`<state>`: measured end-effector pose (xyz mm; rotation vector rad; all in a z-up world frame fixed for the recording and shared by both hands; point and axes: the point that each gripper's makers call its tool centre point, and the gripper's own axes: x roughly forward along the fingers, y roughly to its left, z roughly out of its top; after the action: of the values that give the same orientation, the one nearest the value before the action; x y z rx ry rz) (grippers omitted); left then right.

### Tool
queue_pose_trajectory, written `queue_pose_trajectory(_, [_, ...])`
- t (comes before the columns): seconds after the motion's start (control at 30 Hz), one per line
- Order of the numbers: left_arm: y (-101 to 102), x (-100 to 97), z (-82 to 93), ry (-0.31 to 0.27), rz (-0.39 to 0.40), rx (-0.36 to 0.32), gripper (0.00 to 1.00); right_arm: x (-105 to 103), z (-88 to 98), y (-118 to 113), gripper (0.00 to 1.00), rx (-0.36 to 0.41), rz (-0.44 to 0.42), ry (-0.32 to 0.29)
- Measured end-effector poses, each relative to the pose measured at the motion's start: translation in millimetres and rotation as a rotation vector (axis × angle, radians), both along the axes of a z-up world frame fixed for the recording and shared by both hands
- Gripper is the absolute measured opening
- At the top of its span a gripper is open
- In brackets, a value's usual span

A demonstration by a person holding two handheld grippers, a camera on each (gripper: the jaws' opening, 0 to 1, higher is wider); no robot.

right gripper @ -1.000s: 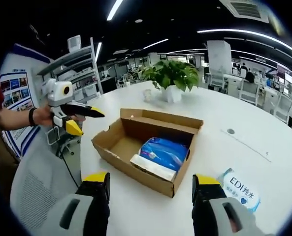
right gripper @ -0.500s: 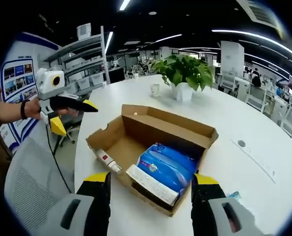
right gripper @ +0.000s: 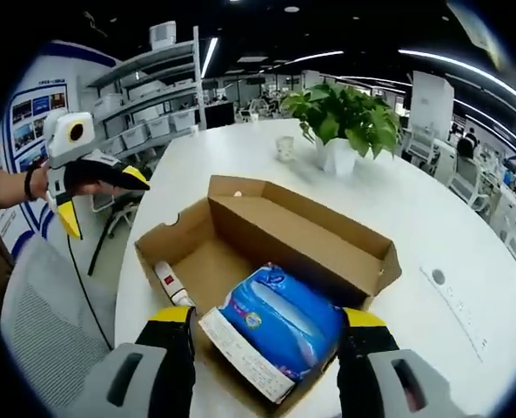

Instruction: Operate the shoe box by opening the lid, removing the specified soft item, and placing it in the target area until the item is outside and the box remains undamaged.

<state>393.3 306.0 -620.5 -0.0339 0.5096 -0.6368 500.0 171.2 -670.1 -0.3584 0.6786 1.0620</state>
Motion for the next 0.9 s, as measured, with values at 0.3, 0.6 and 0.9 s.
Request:
queue_pose_trajectory(0.3, [5, 1.3, 6.5, -0.012, 0.017, -0.002, 0.7, 15, -15.6, 9, 0.64, -0.093, 0.094, -0.009])
queue_pose_trajectory(0.6, [3, 0.8, 8.2, -0.018, 0.014, -0.001, 0.7, 21, -31.5, 20, 0.65, -0.205, 0.22, -0.04])
queue_pose_trajectory(0.9, [-2, -2.9, 4.9, -0.017, -0.001, 0.021, 0.7, 18, -50.2, 25, 0.64, -0.28, 0.322, -0.044])
